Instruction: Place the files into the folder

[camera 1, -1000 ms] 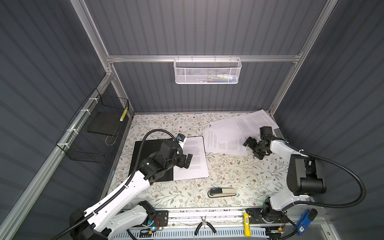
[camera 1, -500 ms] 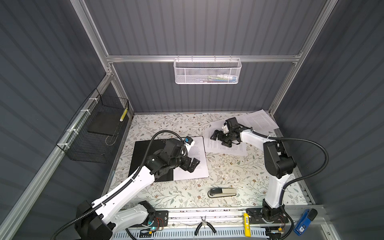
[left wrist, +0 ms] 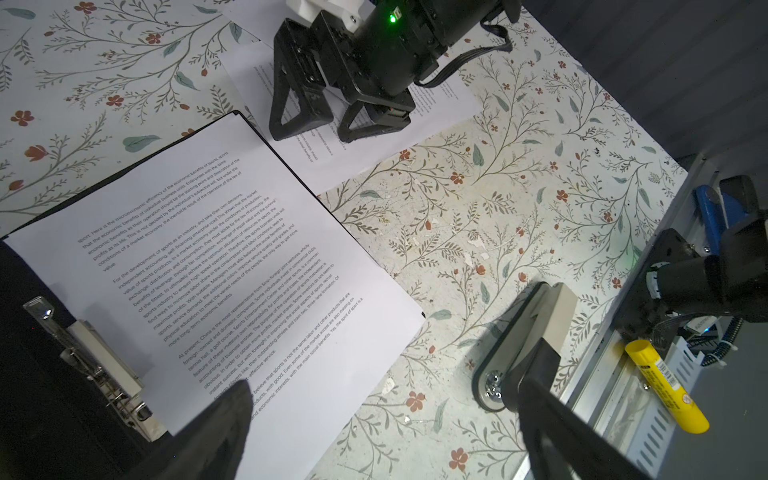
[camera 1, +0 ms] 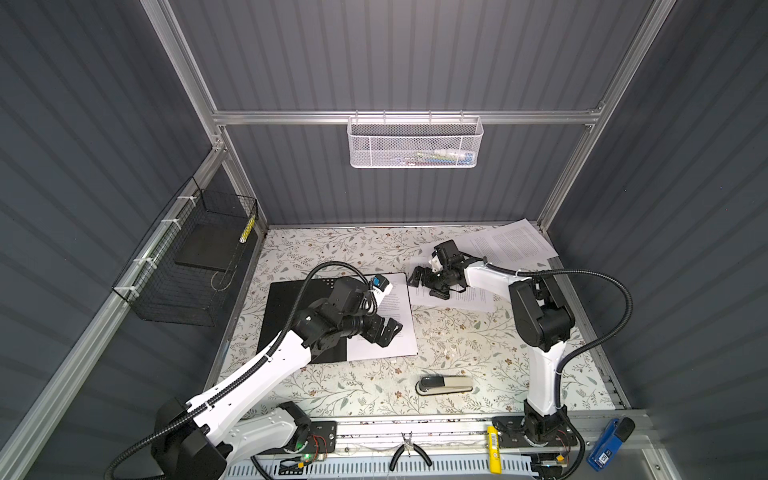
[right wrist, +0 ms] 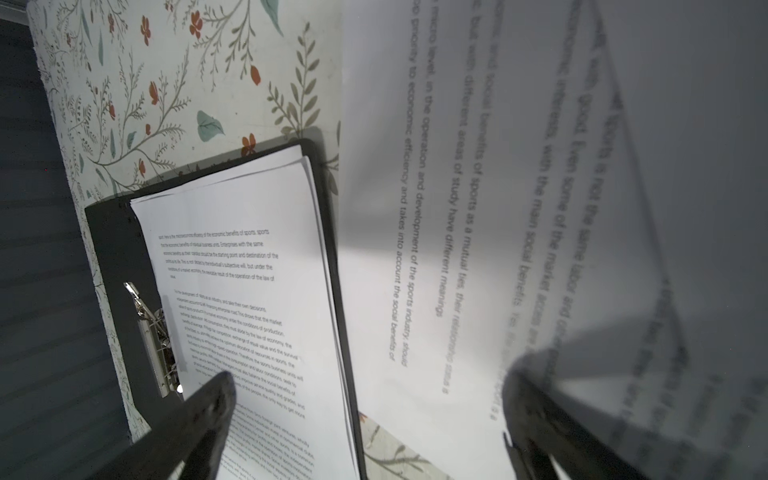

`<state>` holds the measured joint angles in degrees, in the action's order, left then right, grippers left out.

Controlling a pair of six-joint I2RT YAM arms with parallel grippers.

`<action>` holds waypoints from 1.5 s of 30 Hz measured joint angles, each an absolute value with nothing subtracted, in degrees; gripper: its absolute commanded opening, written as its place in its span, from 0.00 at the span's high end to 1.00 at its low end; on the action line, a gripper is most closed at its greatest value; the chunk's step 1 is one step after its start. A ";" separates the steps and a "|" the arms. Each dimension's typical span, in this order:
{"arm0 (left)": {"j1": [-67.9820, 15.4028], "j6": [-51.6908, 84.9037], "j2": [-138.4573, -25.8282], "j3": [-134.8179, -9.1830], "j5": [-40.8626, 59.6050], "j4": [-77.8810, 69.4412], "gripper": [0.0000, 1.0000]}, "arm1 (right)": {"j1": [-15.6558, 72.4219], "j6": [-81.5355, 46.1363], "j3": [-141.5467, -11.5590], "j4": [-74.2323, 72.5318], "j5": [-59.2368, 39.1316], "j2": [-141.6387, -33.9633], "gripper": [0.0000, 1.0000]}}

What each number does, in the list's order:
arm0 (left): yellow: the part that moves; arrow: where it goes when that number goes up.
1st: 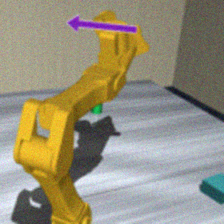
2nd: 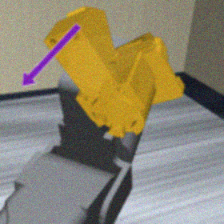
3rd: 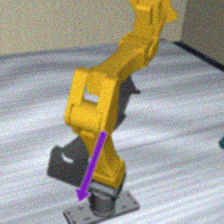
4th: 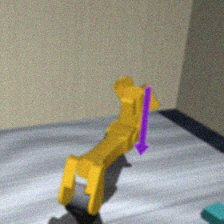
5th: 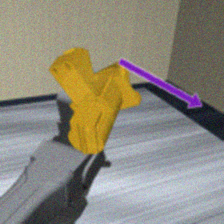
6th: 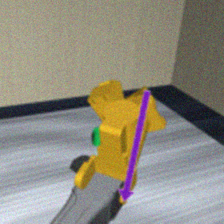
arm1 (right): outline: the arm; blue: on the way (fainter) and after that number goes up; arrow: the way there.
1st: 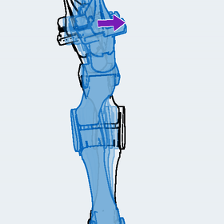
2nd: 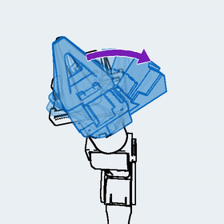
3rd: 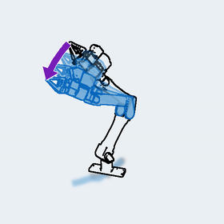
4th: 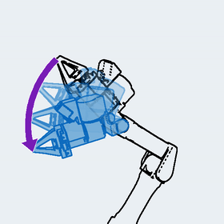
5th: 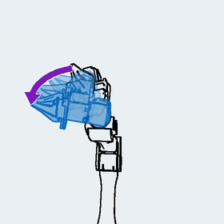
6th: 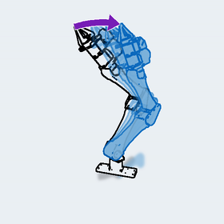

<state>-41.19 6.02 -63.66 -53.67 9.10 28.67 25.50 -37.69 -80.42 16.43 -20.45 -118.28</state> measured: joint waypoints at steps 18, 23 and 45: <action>-43.00 13.30 -86.52 -70.72 17.39 25.43 0.00 | 7.31 -43.99 -41.28 11.64 -23.94 -86.46 0.01; -48.38 14.31 -102.08 -81.45 19.44 25.82 0.00 | -0.27 -41.08 -39.66 14.98 -19.59 -78.26 0.01; -52.77 15.70 -135.83 -111.55 20.47 31.14 0.00 | -19.88 -36.93 -44.80 7.22 -17.54 -90.52 0.01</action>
